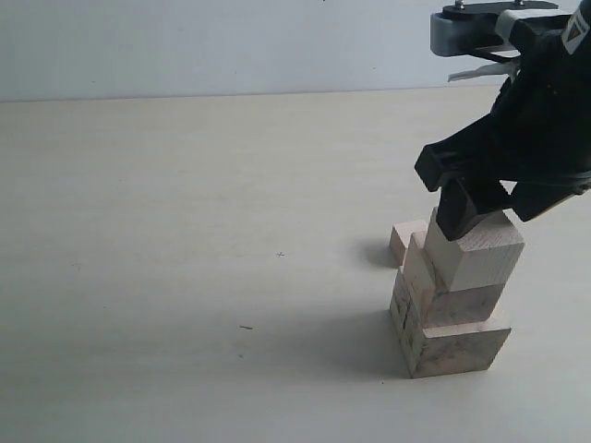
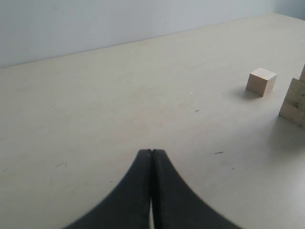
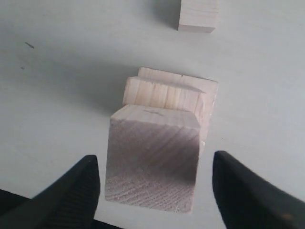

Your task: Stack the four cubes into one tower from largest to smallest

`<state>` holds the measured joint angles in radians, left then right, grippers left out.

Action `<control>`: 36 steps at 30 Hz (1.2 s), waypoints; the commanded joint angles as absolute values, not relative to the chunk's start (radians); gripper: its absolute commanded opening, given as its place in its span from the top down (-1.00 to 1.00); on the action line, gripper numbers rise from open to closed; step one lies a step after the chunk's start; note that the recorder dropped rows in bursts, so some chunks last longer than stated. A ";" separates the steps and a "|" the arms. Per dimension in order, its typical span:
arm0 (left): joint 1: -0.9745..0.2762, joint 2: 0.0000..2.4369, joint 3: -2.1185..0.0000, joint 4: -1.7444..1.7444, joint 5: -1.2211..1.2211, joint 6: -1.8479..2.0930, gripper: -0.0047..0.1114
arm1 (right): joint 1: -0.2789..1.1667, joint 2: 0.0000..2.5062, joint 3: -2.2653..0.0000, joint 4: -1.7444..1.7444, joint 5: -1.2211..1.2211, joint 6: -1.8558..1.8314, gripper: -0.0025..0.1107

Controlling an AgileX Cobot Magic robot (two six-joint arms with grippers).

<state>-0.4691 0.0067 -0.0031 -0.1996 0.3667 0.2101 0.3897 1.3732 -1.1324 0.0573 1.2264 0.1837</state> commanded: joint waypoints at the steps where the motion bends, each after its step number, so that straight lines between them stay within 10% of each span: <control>1: -0.463 0.000 0.000 -0.197 0.361 0.210 0.92 | 0.385 1.373 -1.136 0.054 1.221 0.189 -0.19; 24: -0.463 0.000 0.000 -0.197 0.361 0.210 0.92 | 0.385 0.916 -0.965 0.055 1.191 0.133 -0.16; 31: -0.463 0.000 0.000 -0.197 0.361 0.210 0.92 | 0.385 0.630 -0.593 0.236 0.945 0.090 0.91; 36: -0.463 0.000 0.000 -0.197 0.361 0.210 0.92 | 0.385 0.673 -0.536 0.271 0.815 0.044 0.96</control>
